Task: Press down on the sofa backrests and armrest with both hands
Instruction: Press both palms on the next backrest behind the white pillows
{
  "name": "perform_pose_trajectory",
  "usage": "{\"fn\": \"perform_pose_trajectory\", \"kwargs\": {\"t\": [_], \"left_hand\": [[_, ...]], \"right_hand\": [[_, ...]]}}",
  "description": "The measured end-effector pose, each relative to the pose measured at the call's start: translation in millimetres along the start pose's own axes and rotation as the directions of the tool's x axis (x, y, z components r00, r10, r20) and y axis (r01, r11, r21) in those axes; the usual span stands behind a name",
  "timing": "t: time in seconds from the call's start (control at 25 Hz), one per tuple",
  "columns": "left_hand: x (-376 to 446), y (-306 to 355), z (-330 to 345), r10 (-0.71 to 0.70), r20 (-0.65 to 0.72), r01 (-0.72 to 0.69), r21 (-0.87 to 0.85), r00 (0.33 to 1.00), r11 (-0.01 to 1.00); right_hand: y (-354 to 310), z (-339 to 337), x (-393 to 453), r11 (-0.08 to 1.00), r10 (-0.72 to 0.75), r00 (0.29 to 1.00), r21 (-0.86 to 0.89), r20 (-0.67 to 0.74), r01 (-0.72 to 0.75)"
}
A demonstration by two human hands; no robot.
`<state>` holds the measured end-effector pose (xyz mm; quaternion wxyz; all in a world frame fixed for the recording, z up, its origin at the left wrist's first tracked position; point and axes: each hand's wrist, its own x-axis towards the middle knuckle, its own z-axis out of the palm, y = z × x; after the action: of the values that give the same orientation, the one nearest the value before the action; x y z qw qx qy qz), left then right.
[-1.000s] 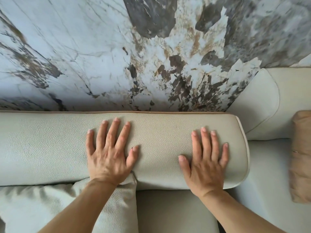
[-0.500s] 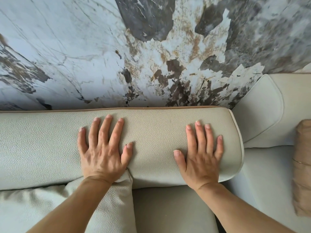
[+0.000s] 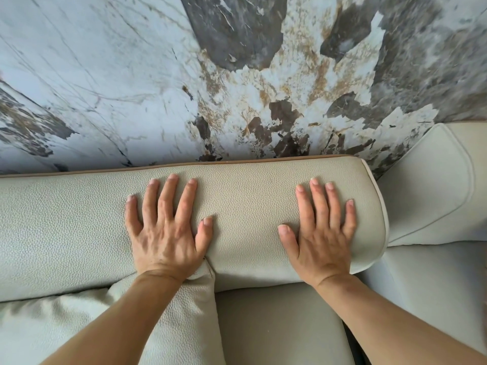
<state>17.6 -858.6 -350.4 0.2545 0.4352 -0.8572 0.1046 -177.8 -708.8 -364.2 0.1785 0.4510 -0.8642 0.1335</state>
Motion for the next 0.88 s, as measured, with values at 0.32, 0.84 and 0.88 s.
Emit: {"fn": "perform_pose_trajectory", "kwargs": {"t": [0.32,0.84,0.88], "left_hand": [[18.2,-0.3,12.2,-0.021,0.010,0.021,0.000,1.000,1.000],[51.9,-2.4,38.2,-0.042,0.019,0.042,0.001,0.999,0.999],[52.3,-2.6,38.4,-0.043,0.024,0.043,0.004,0.999,0.999]], "right_hand": [[1.1,11.4,25.1,1.000,-0.018,1.000,0.006,0.000,0.018],[2.3,38.6,71.5,0.999,-0.050,0.996,0.002,-0.070,0.050],[2.2,40.2,72.2,0.999,-0.053,0.996,0.004,-0.069,0.053]]}}
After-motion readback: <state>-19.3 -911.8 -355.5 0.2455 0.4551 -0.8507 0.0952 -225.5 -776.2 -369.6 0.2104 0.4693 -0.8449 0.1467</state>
